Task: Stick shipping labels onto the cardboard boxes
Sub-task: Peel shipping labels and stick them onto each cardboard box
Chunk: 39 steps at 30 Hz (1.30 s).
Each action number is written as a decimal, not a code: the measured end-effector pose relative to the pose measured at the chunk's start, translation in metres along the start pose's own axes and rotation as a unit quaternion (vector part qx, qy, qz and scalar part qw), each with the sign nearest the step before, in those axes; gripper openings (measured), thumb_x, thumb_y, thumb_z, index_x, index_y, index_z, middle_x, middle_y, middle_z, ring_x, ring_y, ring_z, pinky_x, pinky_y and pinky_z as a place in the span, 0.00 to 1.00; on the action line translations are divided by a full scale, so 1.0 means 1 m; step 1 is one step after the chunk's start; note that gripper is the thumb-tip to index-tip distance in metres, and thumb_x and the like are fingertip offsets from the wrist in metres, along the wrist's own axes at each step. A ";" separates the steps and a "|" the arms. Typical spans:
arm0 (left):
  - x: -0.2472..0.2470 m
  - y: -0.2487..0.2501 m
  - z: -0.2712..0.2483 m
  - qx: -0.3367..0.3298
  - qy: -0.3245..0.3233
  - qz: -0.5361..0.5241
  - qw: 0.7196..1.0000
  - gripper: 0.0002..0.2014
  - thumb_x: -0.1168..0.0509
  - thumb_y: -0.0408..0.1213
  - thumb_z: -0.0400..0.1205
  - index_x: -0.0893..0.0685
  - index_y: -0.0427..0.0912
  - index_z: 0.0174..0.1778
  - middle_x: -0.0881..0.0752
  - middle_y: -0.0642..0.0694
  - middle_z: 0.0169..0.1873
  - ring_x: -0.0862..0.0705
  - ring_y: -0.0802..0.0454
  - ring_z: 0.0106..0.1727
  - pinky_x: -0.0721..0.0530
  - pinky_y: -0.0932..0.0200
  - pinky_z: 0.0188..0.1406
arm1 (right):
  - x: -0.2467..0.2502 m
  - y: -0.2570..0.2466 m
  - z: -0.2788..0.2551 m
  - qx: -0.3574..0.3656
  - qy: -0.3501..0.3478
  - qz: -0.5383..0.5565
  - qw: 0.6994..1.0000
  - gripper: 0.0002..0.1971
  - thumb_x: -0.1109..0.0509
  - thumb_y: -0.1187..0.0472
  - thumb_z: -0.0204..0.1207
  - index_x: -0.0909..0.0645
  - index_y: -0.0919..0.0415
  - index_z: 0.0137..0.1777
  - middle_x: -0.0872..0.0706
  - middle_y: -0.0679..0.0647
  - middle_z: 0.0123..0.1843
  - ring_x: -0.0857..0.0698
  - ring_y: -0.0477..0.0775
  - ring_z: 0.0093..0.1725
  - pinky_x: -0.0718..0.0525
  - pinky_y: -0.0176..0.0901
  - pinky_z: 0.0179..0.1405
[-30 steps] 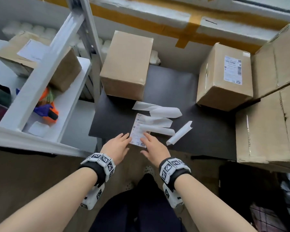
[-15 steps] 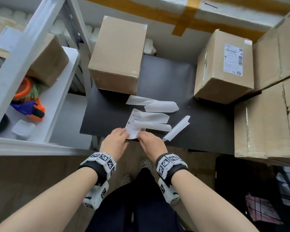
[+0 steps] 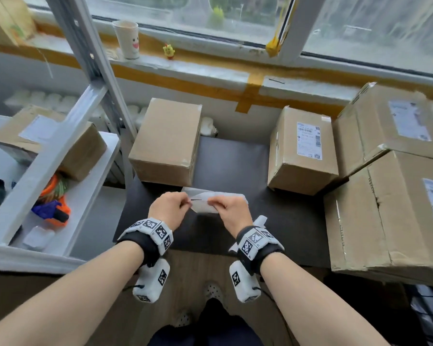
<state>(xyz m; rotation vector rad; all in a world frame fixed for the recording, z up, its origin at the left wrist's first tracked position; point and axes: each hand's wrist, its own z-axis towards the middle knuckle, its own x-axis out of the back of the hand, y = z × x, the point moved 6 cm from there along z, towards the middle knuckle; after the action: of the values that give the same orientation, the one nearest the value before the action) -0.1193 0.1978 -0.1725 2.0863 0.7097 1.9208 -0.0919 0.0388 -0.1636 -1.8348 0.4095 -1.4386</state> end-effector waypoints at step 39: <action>0.036 0.096 0.071 0.082 -0.084 -0.481 0.869 0.09 0.41 0.37 0.85 0.20 0.34 0.50 0.14 0.44 0.39 0.16 0.51 0.38 0.18 0.59 0.41 | 0.085 -0.026 0.066 0.111 0.138 0.002 0.984 0.10 0.33 0.65 0.77 0.12 0.58 0.54 0.08 0.55 0.47 0.11 0.56 0.46 0.13 0.48 0.50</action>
<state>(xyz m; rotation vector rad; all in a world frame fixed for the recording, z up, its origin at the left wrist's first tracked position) -0.0297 0.1443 -0.1046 1.4468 1.5259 1.1167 -0.0088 0.0244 -0.0923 -1.4625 0.3707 -1.6720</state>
